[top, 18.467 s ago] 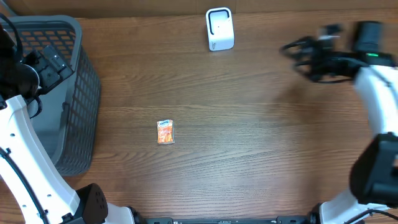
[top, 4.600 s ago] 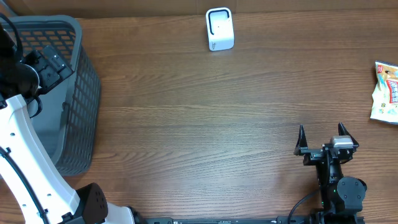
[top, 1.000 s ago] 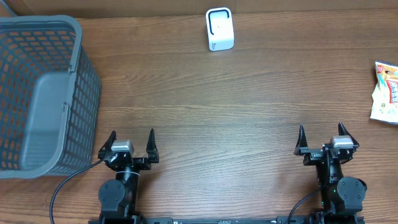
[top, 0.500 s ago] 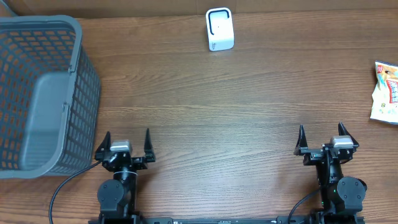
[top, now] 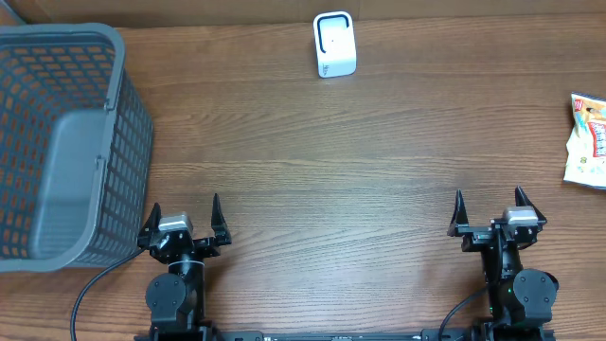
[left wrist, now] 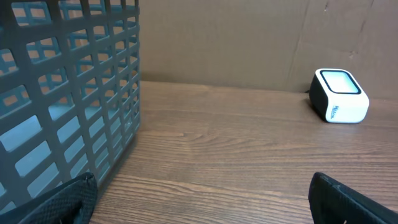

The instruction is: Scan the item barcode

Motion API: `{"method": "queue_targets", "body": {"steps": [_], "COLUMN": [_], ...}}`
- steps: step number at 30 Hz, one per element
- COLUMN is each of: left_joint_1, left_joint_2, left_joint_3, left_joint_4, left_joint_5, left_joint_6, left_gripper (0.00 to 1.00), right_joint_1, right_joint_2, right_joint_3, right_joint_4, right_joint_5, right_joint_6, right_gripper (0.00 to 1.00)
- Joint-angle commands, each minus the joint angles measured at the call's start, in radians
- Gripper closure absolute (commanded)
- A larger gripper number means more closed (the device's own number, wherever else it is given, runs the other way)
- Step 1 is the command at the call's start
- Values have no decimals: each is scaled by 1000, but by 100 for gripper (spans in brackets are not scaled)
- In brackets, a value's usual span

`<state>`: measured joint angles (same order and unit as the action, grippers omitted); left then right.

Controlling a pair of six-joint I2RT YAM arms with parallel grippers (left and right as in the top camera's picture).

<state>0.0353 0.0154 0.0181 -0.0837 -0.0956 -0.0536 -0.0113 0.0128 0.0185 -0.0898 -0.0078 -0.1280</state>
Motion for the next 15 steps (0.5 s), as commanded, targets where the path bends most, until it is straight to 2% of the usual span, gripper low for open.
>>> {"method": "queue_targets", "body": {"steps": [1, 15], "left_joint_1": [3, 4], "left_joint_2": [-12, -12], "left_joint_3": [-10, -10], "left_joint_4": [4, 6], "left_joint_5": [-16, 11], "left_joint_6": [-20, -13], "left_gripper": [0, 0], "right_joint_1": [5, 5], "right_joint_2": [-10, -10], "right_joint_3": [-10, -10], "right_joint_4": [6, 6], "right_joint_5": [7, 7], "right_joint_6": [0, 0], "right_gripper": [0, 0]}}
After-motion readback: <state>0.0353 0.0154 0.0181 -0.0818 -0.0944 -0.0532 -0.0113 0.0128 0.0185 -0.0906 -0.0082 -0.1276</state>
